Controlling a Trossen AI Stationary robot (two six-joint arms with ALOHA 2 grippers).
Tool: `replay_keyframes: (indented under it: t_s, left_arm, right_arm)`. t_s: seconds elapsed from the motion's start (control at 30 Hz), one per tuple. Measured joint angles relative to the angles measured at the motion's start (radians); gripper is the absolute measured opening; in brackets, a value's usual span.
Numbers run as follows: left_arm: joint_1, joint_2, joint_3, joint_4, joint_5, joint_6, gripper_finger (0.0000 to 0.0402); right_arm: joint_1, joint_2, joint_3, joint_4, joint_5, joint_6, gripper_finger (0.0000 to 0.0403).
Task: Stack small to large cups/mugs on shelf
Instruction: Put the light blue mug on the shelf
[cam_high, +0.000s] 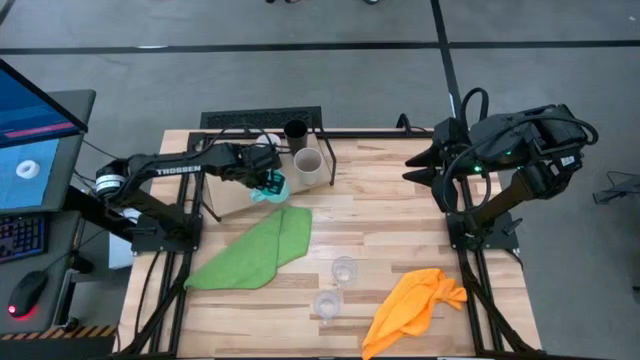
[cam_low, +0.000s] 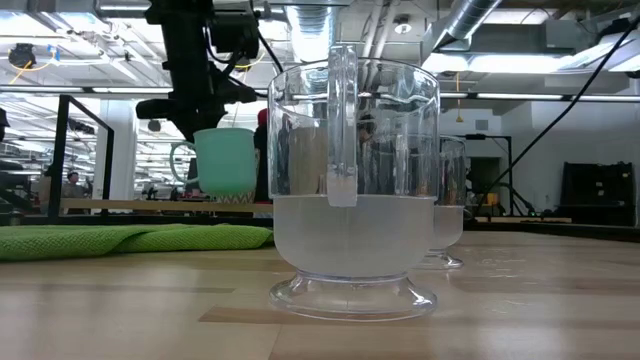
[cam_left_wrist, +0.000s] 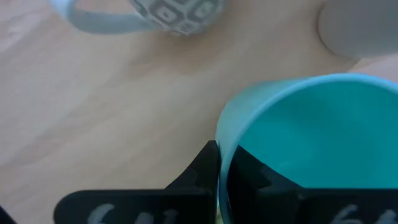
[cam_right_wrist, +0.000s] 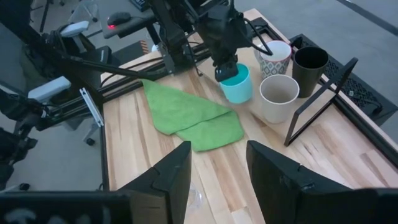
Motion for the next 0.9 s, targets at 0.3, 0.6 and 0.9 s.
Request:
replay_keyframes:
  t_s: [0.3, 0.6, 0.9]
  left_arm:
    - [0.041, 0.0, 0.0, 0.012, 0.021, 0.0, 0.0002]
    - [0.046, 0.0, 0.001, 0.041, 0.021, -0.009, 0.0002]
    - [0.059, 0.0, 0.001, 0.042, 0.012, -0.009, 0.0002]
  right_arm:
    - [0.0, 0.0, 0.0, 0.0, 0.0, -0.02, 0.0175]
    - [0.0, 0.0, 0.0, 0.0, 0.0, -0.02, 0.0175]
    - [0.0, 0.0, 0.0, 0.0, 0.0, -0.021, 0.0175]
